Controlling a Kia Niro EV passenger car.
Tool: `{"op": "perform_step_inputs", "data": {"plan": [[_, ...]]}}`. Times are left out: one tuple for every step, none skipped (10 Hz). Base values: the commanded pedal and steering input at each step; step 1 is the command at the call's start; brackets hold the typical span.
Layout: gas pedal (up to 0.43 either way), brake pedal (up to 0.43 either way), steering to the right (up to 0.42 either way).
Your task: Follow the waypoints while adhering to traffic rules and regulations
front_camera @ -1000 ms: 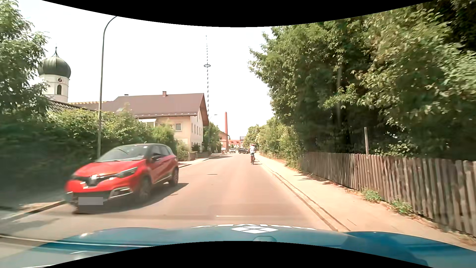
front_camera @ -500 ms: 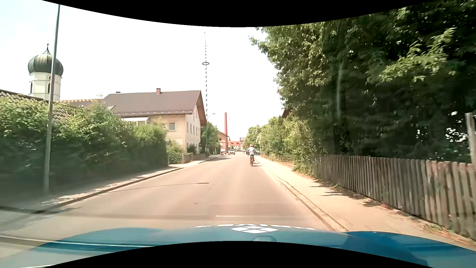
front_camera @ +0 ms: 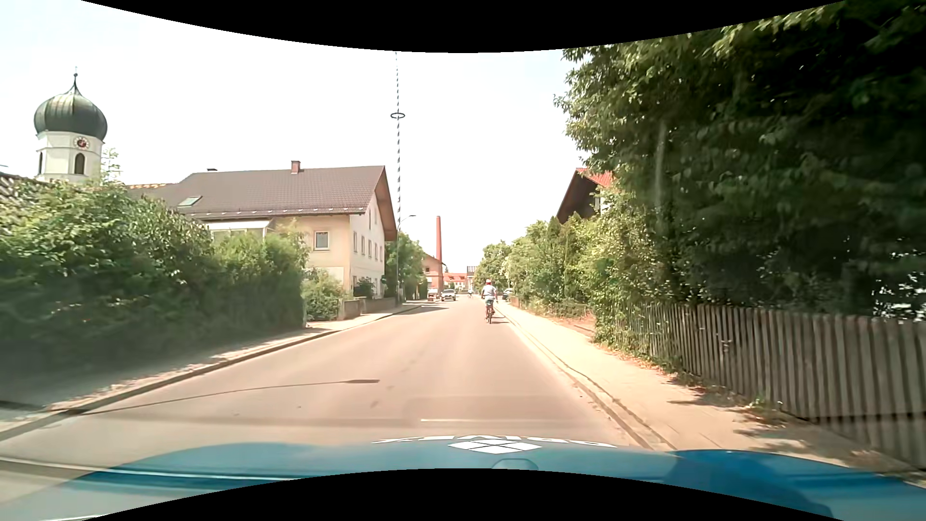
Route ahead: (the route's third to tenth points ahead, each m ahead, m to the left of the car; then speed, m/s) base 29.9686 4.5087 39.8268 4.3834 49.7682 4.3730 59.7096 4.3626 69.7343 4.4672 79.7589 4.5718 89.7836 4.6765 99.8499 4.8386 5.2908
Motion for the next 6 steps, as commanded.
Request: {"op": "perform_step_inputs", "data": {"plan": [[0.118, 0.0, -0.003], [0.118, 0.0, -0.003], [0.11, 0.0, -0.003], [0.098, 0.0, -0.002], [0.098, 0.0, -0.001], [0.098, 0.0, -0.001]]}}
